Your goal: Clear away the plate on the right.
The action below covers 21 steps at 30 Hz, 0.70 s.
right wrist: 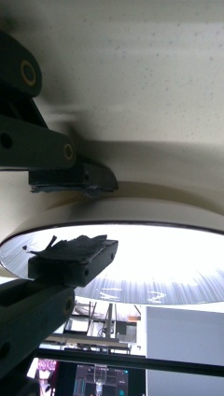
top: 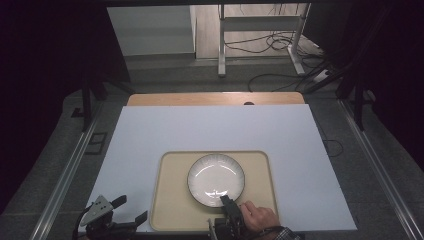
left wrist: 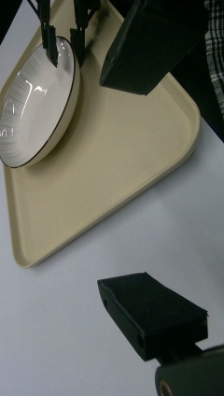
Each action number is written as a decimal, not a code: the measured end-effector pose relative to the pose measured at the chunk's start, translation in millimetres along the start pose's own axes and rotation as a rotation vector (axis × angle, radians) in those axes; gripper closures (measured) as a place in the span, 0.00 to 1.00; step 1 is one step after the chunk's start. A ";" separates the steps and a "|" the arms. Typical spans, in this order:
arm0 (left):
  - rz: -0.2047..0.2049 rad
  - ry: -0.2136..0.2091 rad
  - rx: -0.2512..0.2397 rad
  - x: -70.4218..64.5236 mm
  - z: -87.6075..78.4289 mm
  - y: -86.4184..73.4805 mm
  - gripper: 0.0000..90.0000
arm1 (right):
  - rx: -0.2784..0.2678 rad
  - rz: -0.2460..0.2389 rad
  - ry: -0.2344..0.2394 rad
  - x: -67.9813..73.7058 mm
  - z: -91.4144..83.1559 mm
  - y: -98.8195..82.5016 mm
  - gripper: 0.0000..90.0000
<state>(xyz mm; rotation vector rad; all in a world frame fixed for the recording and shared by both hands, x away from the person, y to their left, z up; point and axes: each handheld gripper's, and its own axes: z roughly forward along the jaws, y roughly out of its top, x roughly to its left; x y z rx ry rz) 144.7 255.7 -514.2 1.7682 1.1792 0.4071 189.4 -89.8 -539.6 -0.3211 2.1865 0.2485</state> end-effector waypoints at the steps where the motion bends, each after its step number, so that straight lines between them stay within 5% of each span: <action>1: 0.000 0.000 0.000 0.0 0.0 0.0 0.06 | 0.003 0.012 0.002 0.1 -1.1 -0.4 0.72; 21: -0.003 0.001 -0.001 0.2 -0.1 0.0 0.06 | -0.073 0.121 0.042 -12.8 -19.2 -11.5 0.66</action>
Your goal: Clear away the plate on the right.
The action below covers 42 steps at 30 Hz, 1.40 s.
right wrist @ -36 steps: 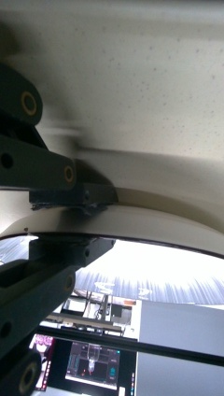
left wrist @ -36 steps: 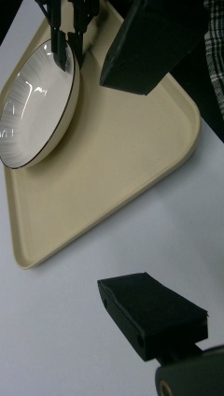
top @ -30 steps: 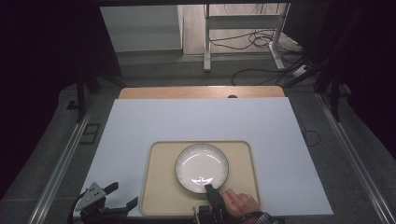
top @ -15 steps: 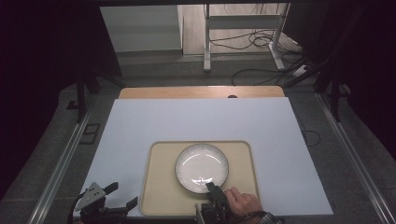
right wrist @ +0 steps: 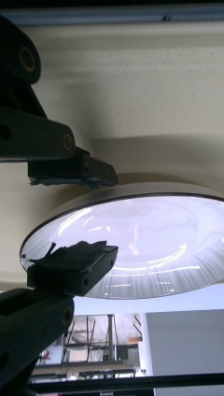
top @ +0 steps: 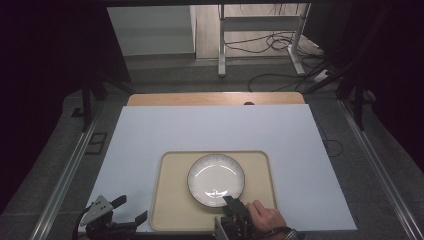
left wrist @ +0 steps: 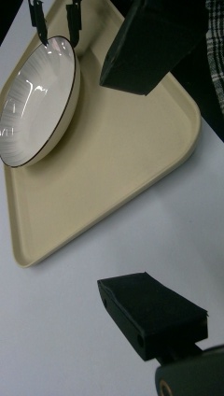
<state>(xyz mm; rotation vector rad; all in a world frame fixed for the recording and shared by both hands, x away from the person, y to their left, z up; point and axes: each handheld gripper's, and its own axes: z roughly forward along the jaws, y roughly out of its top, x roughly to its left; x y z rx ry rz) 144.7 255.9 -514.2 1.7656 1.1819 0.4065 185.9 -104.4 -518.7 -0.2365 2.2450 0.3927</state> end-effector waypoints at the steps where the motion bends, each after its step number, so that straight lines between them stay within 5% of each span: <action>1: 0.000 0.000 0.000 0.0 0.0 0.0 0.06 | -0.005 0.006 0.004 -1.1 -1.1 -0.6 0.65; 8: 0.001 0.000 0.000 -0.1 0.0 0.0 0.06 | -0.021 0.048 0.021 -7.3 -6.3 -4.5 0.63; 42: -0.001 0.000 0.001 0.1 0.1 0.0 0.06 | -0.073 0.405 0.114 -39.8 -5.9 -39.3 0.39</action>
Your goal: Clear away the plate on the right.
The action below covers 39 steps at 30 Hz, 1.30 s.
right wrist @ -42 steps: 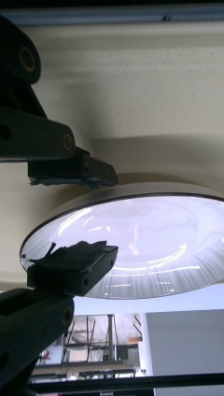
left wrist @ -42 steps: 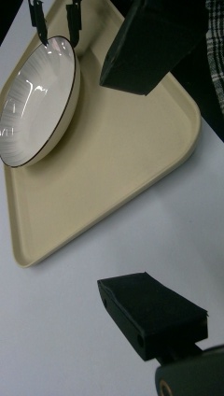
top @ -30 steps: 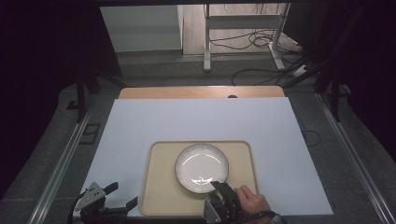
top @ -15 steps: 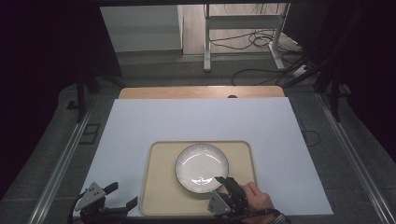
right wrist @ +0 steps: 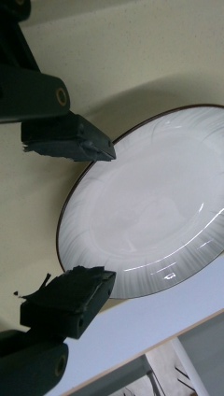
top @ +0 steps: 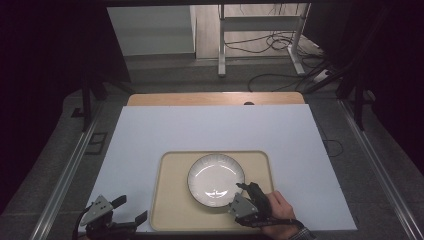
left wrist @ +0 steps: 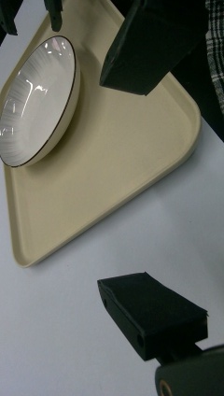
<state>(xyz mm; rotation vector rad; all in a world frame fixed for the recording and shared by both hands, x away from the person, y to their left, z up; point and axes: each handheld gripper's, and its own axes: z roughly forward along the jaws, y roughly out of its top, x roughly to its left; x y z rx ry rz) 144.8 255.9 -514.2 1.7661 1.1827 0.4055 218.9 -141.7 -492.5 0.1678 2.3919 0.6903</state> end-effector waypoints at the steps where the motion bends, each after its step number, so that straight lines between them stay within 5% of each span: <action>1: 0.000 0.000 0.000 0.0 0.0 0.0 0.06 | -0.010 0.016 0.001 -0.5 1.5 -0.8 0.38; 20: -0.004 0.000 -0.001 0.5 -0.2 -0.2 0.06 | -0.031 0.214 0.033 -22.6 -3.2 -15.9 0.26; 39: -0.003 0.001 -0.001 0.4 -0.2 -0.2 0.06 | -0.066 0.327 0.046 -31.3 -17.1 -31.1 0.19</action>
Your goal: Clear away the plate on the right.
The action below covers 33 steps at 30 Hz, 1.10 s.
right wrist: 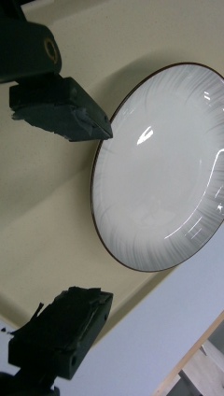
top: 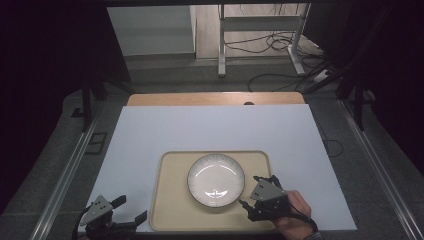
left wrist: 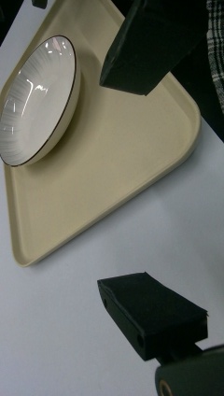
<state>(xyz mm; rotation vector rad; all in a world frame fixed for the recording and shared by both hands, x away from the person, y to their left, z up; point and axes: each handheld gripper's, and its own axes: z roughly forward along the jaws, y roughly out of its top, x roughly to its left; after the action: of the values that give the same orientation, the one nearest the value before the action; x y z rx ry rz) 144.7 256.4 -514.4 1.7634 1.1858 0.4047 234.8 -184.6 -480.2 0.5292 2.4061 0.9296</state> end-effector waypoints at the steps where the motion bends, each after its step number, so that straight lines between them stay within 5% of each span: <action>1: 0.000 0.000 0.000 0.0 0.0 0.0 0.06 | -0.001 0.010 0.001 -0.8 -0.8 -0.8 0.18; 25: -0.003 0.001 -0.004 -0.3 -0.2 -0.1 0.06 | -0.041 0.203 0.051 -15.6 -16.8 -20.1 0.03; 33: -0.003 0.002 -0.002 -0.3 -0.4 0.0 0.06 | -0.053 0.232 0.052 -18.1 -22.3 -26.9 0.00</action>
<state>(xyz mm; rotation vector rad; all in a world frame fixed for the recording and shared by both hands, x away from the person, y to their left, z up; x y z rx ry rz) 144.3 256.4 -514.2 1.7598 1.1890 0.4057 231.8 -223.8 -479.2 0.7853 2.3942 1.1136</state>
